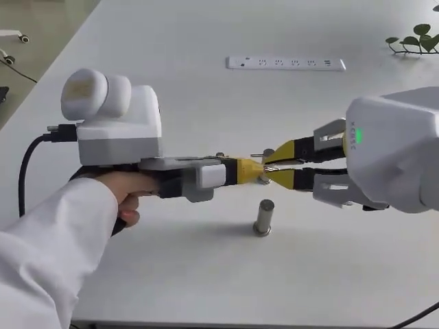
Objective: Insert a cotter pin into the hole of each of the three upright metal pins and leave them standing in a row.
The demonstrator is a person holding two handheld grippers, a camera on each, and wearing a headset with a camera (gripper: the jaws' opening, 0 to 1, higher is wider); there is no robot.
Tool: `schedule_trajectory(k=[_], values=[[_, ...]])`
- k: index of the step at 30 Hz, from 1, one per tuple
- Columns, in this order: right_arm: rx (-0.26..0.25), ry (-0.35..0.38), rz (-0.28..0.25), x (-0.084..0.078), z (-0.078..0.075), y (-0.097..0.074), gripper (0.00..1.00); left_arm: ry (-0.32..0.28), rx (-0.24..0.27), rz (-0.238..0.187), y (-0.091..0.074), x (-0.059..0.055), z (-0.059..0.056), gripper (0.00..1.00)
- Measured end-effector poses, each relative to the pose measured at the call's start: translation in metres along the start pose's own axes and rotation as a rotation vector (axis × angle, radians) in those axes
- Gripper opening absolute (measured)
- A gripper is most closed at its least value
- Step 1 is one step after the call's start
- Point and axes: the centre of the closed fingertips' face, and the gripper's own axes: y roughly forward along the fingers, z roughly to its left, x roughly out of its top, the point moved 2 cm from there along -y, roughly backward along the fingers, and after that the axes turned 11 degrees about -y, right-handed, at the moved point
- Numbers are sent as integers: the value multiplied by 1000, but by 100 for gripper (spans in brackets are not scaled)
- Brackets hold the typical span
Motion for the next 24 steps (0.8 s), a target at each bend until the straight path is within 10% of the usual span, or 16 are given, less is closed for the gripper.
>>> schedule_trajectory(k=[5, 11, 24], values=[[57, 185, -16, -14, 6, -3, 20, 108, 12, 20, -9, 1, 2, 0], [102, 455, -158, -9, 11, -6, 17, 353, -61, 27, -16, 2, -16, 0], [216, 498, -214, 4, 37, -1, 12, 597, -106, 145, -12, -19, -22, 0]])
